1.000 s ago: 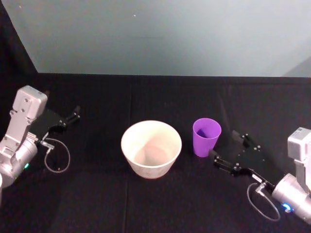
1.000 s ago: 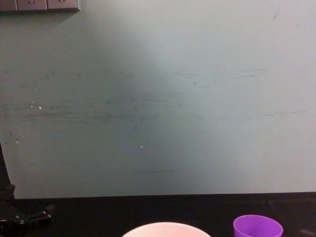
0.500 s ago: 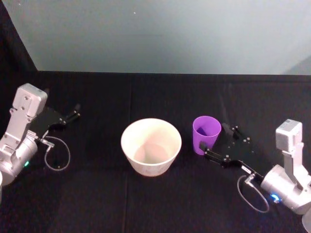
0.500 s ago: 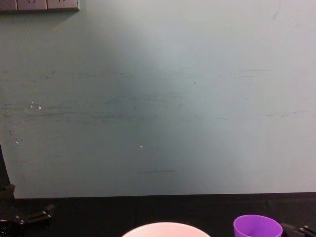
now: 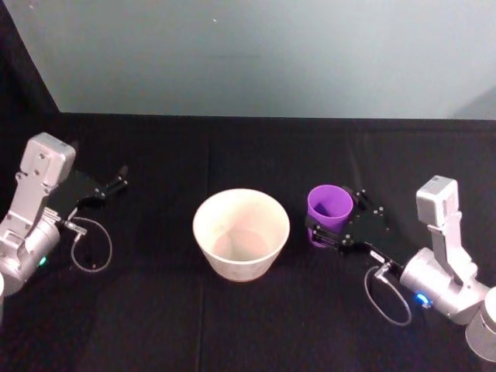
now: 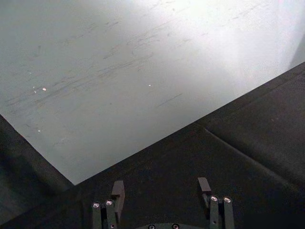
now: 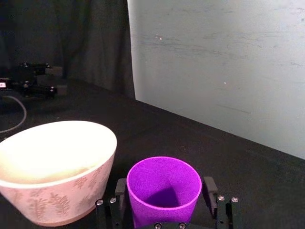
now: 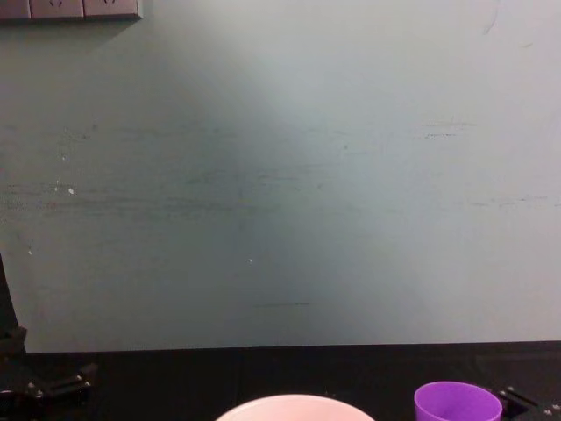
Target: Pick up the cup and pour the mung beans from the cup into the bowl.
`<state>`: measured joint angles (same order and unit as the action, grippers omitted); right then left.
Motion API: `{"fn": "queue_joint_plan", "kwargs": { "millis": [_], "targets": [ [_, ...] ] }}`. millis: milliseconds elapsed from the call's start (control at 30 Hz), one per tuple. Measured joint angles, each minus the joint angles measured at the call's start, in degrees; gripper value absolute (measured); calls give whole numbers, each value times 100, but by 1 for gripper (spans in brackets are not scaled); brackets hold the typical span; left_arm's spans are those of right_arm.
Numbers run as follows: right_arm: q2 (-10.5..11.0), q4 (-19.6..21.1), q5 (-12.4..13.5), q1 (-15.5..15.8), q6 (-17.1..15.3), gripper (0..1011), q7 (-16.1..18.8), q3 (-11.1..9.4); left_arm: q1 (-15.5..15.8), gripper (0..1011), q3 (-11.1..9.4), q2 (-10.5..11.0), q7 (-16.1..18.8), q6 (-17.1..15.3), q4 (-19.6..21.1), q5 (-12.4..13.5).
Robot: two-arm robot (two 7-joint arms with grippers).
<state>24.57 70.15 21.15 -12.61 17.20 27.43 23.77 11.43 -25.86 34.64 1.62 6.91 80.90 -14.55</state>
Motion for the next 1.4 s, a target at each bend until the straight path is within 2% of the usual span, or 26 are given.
{"fn": "queue_joint_plan", "kwargs": {
  "millis": [333, 633, 800, 833, 1000, 1300, 1400],
  "targets": [
    [-167, -147, 40, -65, -13, 1004, 162, -102, 0, 1000, 0, 0, 0, 0, 0, 0],
    [-158, -140, 42, -66, -15, 1004, 161, -95, 0, 1000, 0, 0, 0, 0, 0, 0],
    [-151, -133, 41, -65, -15, 915, 157, -92, 0, 1000, 0, 0, 0, 0, 0, 0],
    [-150, -131, 40, -64, -15, 865, 156, -91, 0, 1000, 0, 0, 0, 0, 0, 0],
    [-148, -128, 39, -62, -15, 790, 151, -88, 0, 1000, 0, 0, 0, 0, 0, 0],
    [-144, -121, 37, -59, -12, 748, 144, -85, 0, 1000, 0, 0, 0, 0, 0, 0],
    [-82, 49, -80, -42, -173, 739, 57, -136, 0, 1000, 0, 0, 0, -1, 0, 0]
  ]
}}
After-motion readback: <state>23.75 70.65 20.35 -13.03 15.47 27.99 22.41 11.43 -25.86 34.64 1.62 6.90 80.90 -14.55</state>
